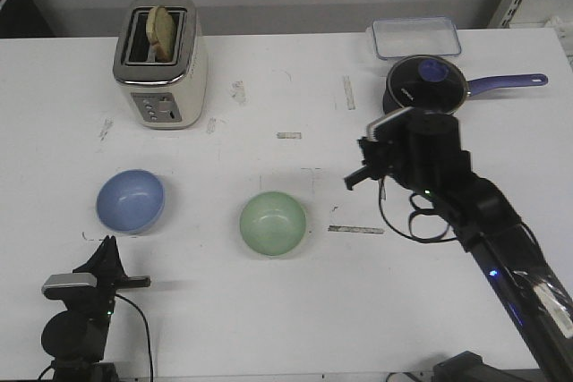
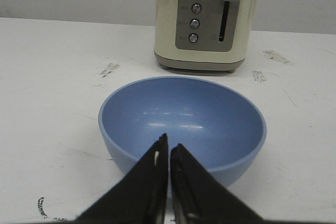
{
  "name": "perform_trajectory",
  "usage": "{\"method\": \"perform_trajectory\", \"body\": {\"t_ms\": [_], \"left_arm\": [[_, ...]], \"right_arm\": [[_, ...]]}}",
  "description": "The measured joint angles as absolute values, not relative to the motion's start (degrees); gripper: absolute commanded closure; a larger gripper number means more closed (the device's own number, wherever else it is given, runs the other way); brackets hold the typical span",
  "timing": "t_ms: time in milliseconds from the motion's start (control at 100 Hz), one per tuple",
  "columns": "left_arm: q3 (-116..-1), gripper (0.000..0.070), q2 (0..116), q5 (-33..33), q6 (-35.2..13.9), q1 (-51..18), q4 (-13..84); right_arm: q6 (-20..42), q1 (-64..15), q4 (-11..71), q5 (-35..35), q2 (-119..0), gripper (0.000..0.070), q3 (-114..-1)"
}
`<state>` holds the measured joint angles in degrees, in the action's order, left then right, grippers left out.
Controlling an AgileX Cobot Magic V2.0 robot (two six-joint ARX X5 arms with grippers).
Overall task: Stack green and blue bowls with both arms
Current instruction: 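Release the green bowl and return the right gripper to rest, then reach the left gripper to the light blue bowl rim and grasp it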
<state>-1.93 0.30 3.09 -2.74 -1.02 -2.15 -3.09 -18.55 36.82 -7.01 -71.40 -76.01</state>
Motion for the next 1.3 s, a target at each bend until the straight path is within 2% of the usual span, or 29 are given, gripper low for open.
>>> {"method": "perform_trajectory", "body": {"t_ms": [130, 350, 660, 940, 1090, 1300], "left_arm": [[-1.93, 0.0697, 0.30, 3.09, -2.74, -1.02, -2.15], [-1.93, 0.0697, 0.30, 3.09, -3.22, -1.02, -2.15], [-1.93, 0.0698, 0.30, 3.09, -4.08, -1.02, -2.31], [-2.85, 0.0698, 0.32, 3.09, -6.59, -1.02, -1.91], [-11.90, 0.0698, 1.74, 3.09, -6.15, -1.02, -3.03], [-33.17, 0.0697, 13.30, 3.53, -0.08, -1.02, -1.98]], "right_arm": [[-3.68, -11.33, 36.84, -5.76, -64.07, 0.0694, -71.72], [-4.10, -3.46, 31.79, -3.92, -48.88, 0.0694, -53.87], [-4.03, -2.96, 26.09, -2.96, -25.91, 0.0694, -32.93], [-3.11, -2.96, 24.71, -2.94, -14.98, 0.0694, -27.79], [-3.01, -2.96, 24.32, -2.94, -14.61, 0.0694, -27.81], [-2.96, -2.96, 24.56, -2.94, -14.61, 0.0694, -27.81]]}}
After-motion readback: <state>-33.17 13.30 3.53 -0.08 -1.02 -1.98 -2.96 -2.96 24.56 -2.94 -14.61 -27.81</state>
